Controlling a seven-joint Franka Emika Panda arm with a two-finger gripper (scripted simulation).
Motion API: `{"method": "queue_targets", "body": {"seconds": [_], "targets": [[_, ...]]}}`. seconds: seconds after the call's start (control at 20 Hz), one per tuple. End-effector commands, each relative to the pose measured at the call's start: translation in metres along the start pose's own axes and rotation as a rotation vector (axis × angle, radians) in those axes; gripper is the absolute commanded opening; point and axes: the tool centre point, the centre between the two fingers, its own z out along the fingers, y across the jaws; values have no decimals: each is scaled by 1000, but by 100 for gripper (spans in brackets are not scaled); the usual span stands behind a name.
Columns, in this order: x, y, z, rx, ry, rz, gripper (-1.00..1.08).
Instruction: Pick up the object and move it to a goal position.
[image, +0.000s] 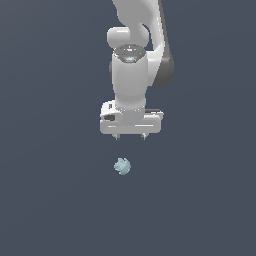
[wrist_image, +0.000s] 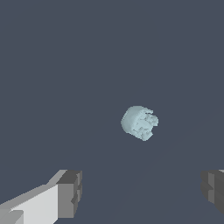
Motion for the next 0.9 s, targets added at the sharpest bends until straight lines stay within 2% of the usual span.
{"method": "queue_targets", "body": {"seconds": [0.0, 0.45, 0.85], "targets": [[0, 0, 0, 0, 0, 0, 100], [4, -16, -11, -16, 6, -40, 100], [6, -14, -5, -15, 1, -12, 100]]}}
